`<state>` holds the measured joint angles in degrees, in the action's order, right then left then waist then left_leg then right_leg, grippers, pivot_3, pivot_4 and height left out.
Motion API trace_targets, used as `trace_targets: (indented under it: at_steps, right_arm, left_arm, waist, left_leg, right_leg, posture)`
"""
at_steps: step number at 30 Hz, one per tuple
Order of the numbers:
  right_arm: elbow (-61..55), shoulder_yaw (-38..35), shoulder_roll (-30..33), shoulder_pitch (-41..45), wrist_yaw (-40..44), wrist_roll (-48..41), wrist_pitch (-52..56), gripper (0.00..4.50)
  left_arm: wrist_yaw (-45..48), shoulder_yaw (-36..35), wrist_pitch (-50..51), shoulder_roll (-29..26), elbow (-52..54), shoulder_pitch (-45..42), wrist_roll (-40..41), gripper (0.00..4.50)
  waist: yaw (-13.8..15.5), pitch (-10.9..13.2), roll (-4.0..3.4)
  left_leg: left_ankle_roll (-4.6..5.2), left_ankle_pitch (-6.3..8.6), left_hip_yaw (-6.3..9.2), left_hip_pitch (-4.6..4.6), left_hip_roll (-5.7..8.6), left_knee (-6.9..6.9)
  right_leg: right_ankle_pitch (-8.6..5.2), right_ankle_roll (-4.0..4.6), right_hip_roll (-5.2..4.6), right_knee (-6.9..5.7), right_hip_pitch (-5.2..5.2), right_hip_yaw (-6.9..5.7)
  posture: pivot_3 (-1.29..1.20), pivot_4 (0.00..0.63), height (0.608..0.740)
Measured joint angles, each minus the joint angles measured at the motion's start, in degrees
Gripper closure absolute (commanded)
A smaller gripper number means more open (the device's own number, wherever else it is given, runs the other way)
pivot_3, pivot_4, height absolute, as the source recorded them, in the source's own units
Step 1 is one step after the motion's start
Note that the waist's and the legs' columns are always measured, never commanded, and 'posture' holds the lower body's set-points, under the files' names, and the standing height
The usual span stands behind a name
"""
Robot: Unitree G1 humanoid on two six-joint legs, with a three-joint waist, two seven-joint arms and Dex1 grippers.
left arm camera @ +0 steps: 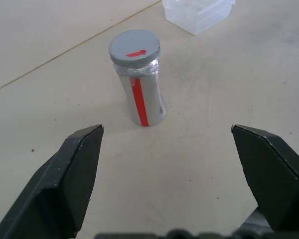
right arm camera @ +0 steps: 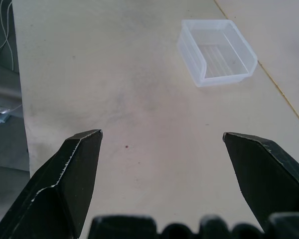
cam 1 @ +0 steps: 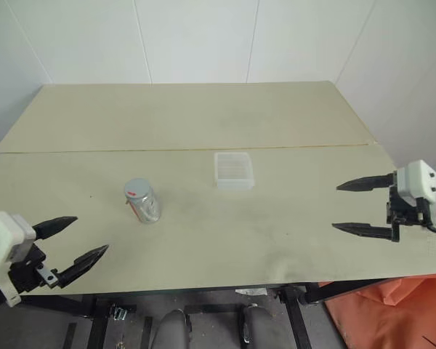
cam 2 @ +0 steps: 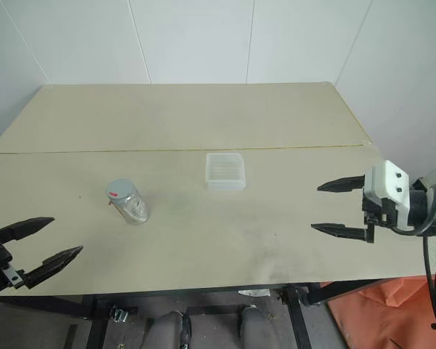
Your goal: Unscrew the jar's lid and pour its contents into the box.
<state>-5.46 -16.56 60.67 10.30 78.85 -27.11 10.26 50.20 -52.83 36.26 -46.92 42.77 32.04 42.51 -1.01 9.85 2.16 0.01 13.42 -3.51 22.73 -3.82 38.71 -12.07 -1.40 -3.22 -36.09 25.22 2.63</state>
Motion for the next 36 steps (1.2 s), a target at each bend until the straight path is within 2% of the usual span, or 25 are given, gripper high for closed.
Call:
trace_targets:
  at_steps: [8,12,16,20,24,29,36]
  right_arm:
    - [0.19,-0.03,0.0,-0.36,-1.82,2.14,-1.83,0.0]
    - [-1.9,-0.89,-0.24,-2.27,-2.17,1.28,-1.88,0.0]
    - [-3.72,-0.79,-2.39,-2.28,-2.63,-0.85,-1.2,0.0]
    - [-5.58,0.37,-6.41,-1.94,-5.93,-1.44,0.23,0.0]
    - [-8.39,2.02,-8.24,-2.11,-9.22,-0.83,0.44,0.0]
    - [-12.68,5.0,-9.39,-4.07,-12.32,-1.22,5.63,0.0]
    - [-17.9,8.44,-12.54,-8.5,-16.93,0.42,6.45,0.0]
  left_arm:
    - [-2.64,7.17,-1.12,0.72,-1.5,-5.87,-2.05,0.03]
    - [-4.7,10.89,-4.5,7.19,-1.73,-5.98,-4.14,0.03]
    - [-1.03,11.42,-9.89,11.29,-3.67,-0.91,-4.8,0.03]
    - [2.18,13.18,-19.84,19.05,-10.07,-1.97,-5.93,0.03]
    - [1.66,18.0,-28.61,21.99,-17.94,-4.68,-12.65,0.03]
    - [0.5,23.93,-37.3,22.51,-26.63,-11.8,-18.41,0.03]
    - [0.6,28.5,-45.9,21.54,-38.25,-18.8,-22.51,0.03]
  waist:
    - [0.19,-0.01,-0.01]
    - [0.07,-0.01,0.0]
    - [-0.19,-0.01,0.01]
    - [0.28,-0.01,0.0]
    - [0.6,-0.03,0.01]
    - [0.56,-0.06,0.05]
    - [0.15,-0.11,0.02]
  left_leg:
    - [0.0,0.0,-0.01,0.02,0.03,0.01]
    - [0.0,0.01,-0.01,0.07,0.03,-0.05]
    - [-0.01,0.01,-0.01,0.05,0.02,-0.04]
    - [-0.01,0.01,0.04,0.02,0.05,0.09]
    - [-0.01,0.0,0.06,0.03,0.08,0.17]
    - [-0.01,0.0,0.06,0.11,0.07,0.16]
    - [0.0,0.0,0.06,0.17,0.06,0.07]
  right_leg:
    - [0.01,-0.01,-0.02,0.05,-0.06,0.02]
    - [0.0,0.0,-0.01,0.1,-0.04,0.01]
    - [0.0,-0.01,0.0,0.08,-0.04,0.02]
    - [0.02,-0.02,-0.01,0.03,-0.08,0.02]
    - [0.03,-0.05,-0.02,0.03,-0.14,0.03]
    - [0.07,-0.09,-0.02,0.06,-0.14,0.03]
    - [0.08,-0.1,0.0,0.09,-0.1,0.02]
  posture:
    - [0.0,0.15,0.74]
    - [0.0,0.15,0.74]
    - [0.0,0.15,0.74]
    - [0.0,0.15,0.74]
    - [0.0,0.15,0.74]
    - [0.0,0.15,0.74]
    - [0.0,0.15,0.74]
